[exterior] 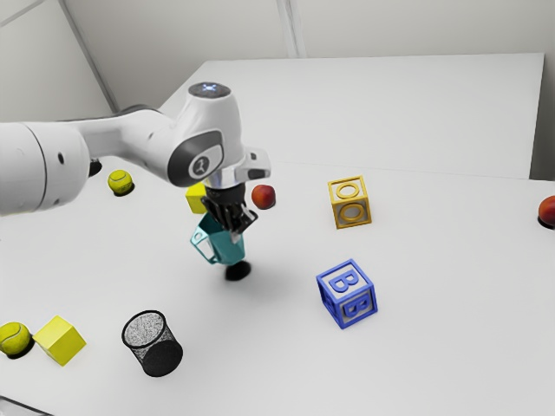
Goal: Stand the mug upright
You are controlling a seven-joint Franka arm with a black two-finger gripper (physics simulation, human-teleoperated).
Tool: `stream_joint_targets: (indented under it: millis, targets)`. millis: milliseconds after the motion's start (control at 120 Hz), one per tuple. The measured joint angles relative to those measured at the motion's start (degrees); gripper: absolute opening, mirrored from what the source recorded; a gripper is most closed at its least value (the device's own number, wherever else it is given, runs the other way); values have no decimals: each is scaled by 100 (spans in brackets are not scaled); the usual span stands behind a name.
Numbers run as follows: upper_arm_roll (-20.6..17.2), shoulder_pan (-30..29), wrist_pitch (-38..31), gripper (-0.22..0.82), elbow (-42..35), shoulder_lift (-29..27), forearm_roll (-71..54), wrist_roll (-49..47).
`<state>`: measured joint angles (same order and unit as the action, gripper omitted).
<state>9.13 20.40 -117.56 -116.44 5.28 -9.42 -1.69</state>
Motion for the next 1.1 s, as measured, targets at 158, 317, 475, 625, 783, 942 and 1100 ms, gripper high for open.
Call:
stream_joint_targets:
  millis: [158, 317, 475, 625, 783, 942, 1100]
  targets:
    - [-1, -104, 1, -18, 65, 103, -8, -142]
    - [-6, -88, 5, -18, 108, 162, -10, -247]
    - [-36, -87, 178, -9, 348, 281, 29, -313]
    - [-43, -86, 281, 15, 373, 283, 111, -346]
    - [-85, -101, 368, 32, 381, 122, 179, -374]
    - [-217, -50, 499, 42, 416, -311, 200, -398]
    - [-280, -1, 608, 51, 930, -320, 208, -407]
